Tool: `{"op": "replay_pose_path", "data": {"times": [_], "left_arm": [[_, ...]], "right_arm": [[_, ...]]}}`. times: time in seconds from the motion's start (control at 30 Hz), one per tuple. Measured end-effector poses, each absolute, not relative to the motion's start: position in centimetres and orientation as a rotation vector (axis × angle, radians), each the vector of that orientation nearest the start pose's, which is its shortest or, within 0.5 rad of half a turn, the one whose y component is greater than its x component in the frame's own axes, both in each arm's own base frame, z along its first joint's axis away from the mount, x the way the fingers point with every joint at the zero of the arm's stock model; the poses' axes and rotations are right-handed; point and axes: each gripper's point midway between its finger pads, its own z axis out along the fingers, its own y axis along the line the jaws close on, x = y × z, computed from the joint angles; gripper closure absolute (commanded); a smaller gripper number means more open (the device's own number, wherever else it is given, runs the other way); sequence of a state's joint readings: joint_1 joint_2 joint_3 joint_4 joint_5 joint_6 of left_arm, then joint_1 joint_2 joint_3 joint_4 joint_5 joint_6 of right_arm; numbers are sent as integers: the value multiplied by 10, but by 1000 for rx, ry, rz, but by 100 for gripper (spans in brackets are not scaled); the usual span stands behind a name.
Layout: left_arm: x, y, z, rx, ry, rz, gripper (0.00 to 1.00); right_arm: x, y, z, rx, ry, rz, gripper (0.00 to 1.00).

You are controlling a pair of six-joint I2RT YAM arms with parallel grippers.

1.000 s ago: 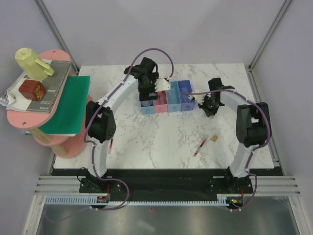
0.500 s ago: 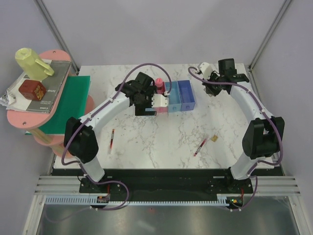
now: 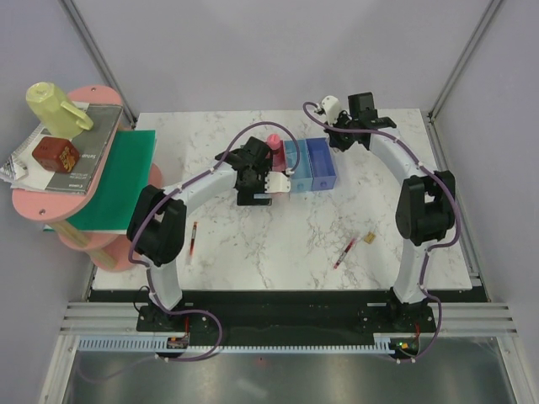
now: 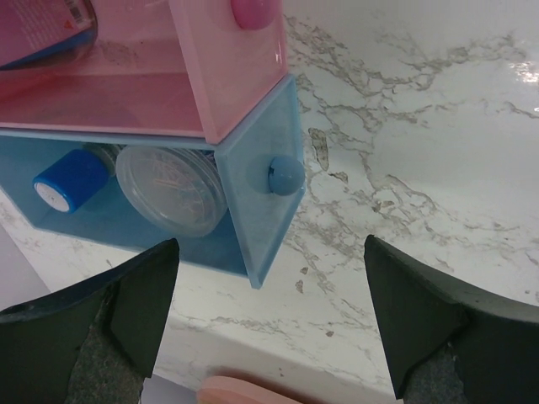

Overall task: Sort the stationery into containers
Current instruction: Place the stationery in the storage box.

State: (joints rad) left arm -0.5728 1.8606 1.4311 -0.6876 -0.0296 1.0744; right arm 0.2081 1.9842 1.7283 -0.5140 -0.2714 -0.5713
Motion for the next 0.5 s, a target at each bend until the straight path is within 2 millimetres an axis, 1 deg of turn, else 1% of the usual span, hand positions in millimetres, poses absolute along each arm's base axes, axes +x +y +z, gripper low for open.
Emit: {"op": "replay_pose_path", "data": {"times": [0.1,0.23,0.33,0.5], "left_arm": [[393,-202,76,-2600,-2428,-265,3],[398,-202,63,-2583,-2420,-292,3],[405,-201,62,-2582,-2425,-342,3],[418,-203,62,-2587,-2442,-403,3]], "right_arm": [[523,143,141,-1003,2081,140,100],[531,153,134,-1011,2065,145,100],[530,164,132,-1031,2054,154,100],[530,185,135,-1059,2009,158,100]]}}
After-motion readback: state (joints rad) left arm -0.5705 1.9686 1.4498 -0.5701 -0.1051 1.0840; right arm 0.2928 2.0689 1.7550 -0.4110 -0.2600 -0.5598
